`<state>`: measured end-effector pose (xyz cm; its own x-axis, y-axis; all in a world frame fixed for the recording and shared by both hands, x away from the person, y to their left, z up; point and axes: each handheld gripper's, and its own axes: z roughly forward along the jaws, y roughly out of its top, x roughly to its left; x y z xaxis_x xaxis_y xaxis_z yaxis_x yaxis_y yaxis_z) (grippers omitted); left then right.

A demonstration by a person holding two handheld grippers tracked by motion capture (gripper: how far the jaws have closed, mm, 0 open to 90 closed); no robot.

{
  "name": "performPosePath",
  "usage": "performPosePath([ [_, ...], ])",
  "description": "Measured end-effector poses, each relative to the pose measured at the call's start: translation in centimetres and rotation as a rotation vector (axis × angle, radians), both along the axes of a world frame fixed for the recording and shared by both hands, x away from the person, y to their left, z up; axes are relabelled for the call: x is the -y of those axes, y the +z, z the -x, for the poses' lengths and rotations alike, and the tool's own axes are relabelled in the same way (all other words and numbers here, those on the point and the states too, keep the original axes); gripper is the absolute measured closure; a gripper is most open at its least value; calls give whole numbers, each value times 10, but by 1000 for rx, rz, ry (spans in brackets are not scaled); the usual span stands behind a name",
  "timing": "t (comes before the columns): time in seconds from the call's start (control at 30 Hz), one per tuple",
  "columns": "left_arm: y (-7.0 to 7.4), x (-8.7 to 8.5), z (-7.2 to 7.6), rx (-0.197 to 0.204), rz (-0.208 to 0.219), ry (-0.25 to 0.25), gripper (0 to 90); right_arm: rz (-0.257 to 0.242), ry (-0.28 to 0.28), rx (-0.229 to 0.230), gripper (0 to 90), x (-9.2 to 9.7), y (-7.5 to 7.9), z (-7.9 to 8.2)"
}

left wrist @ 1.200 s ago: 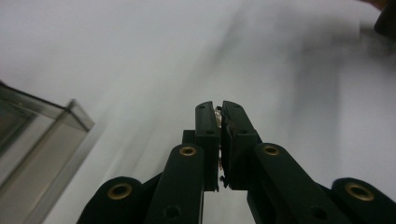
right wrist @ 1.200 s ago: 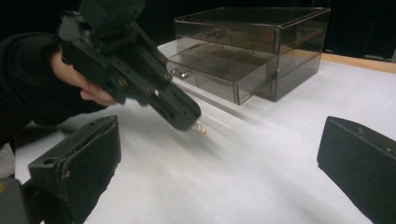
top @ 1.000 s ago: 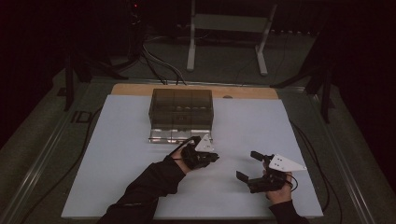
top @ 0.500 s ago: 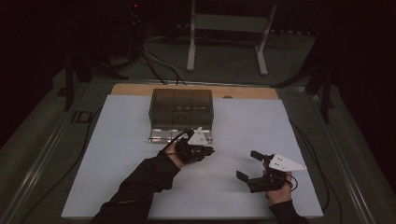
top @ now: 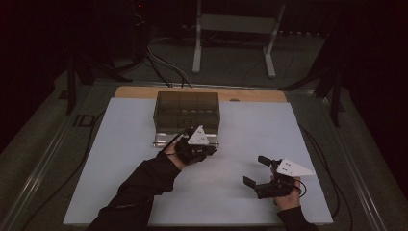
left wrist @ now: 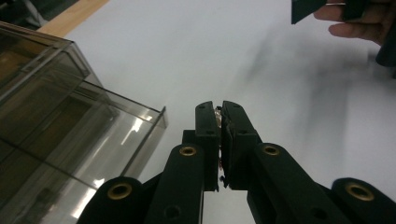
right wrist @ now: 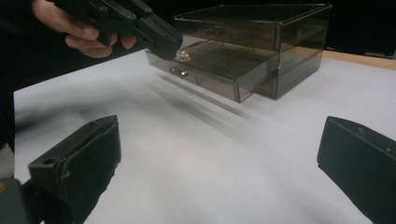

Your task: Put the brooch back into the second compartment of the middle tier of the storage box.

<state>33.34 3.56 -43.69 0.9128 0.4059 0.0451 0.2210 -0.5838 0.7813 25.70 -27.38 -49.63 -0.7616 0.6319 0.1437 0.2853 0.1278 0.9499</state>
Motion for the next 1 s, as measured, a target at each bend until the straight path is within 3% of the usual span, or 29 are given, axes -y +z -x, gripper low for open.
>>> performPosePath([
  [0.6,6,-18,-2,0,24,42,872,9,1,3,0,-1,0,0],
  [0.73,7,-24,-5,4,19,60,872,13,3,2,0,-1,0,0],
  [1.0,11,-39,-11,2,47,102,872,10,2,5,0,-1,0,0],
])
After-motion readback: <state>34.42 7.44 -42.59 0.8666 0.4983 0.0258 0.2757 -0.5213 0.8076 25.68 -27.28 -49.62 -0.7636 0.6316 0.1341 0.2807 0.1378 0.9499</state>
